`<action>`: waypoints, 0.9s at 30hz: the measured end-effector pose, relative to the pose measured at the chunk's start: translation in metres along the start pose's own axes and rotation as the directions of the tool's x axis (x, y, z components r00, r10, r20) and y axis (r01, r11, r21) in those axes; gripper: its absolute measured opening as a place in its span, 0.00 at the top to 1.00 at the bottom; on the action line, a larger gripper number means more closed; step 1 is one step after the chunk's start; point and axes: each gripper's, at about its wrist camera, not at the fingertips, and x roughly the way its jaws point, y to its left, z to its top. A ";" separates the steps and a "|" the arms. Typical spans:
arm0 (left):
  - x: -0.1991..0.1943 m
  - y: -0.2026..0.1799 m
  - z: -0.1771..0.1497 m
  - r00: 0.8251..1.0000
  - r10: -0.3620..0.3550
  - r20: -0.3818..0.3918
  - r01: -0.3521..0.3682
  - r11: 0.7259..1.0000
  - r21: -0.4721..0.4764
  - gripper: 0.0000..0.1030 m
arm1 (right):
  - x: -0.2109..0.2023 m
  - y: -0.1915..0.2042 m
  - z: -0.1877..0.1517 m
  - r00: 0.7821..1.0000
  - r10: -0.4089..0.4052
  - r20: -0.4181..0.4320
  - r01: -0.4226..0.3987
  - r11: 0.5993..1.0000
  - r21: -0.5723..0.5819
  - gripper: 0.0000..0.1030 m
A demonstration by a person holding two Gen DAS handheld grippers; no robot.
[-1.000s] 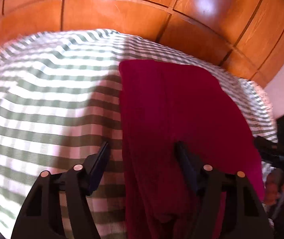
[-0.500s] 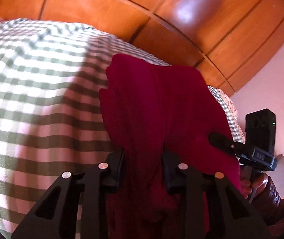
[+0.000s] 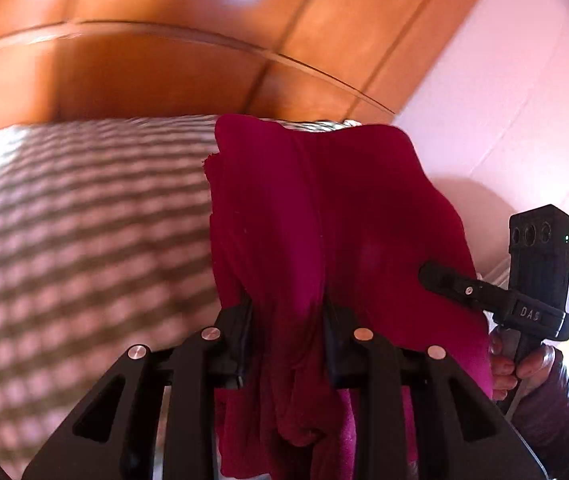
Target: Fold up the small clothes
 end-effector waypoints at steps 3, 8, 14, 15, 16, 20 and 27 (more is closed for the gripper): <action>0.032 -0.023 0.020 1.000 0.003 -0.020 -0.002 0.999 0.046 0.75 | -0.001 -0.036 0.012 0.998 -0.053 0.032 0.051 0.997 0.054 0.53; 0.088 -0.042 0.033 0.992 0.084 -0.089 -0.074 0.992 0.104 0.74 | 0.008 -0.090 0.019 0.991 -0.129 0.032 0.124 0.984 0.131 0.48; 0.100 -0.044 0.021 0.982 0.157 -0.103 -0.143 0.981 0.133 0.70 | 0.007 -0.114 0.003 0.983 -0.182 0.018 0.176 0.967 0.186 0.28; 0.096 -0.046 0.021 0.982 0.164 -0.095 -0.150 0.979 0.137 0.70 | -0.002 -0.111 0.002 0.979 -0.202 0.034 0.194 0.966 0.173 0.28; 0.090 -0.048 0.021 0.981 0.171 -0.090 -0.158 0.977 0.140 0.69 | -0.010 -0.107 0.002 0.974 -0.221 0.046 0.211 0.964 0.161 0.28; 0.055 -0.051 0.019 0.988 0.149 -0.048 -0.142 0.982 0.125 0.70 | -0.043 -0.083 -0.004 0.955 -0.283 0.089 0.278 0.958 0.069 0.36; 0.022 -0.047 -0.007 0.998 0.038 -0.052 -0.034 0.996 0.080 0.64 | -0.063 -0.042 -0.042 0.933 -0.356 0.055 0.359 0.928 -0.098 0.64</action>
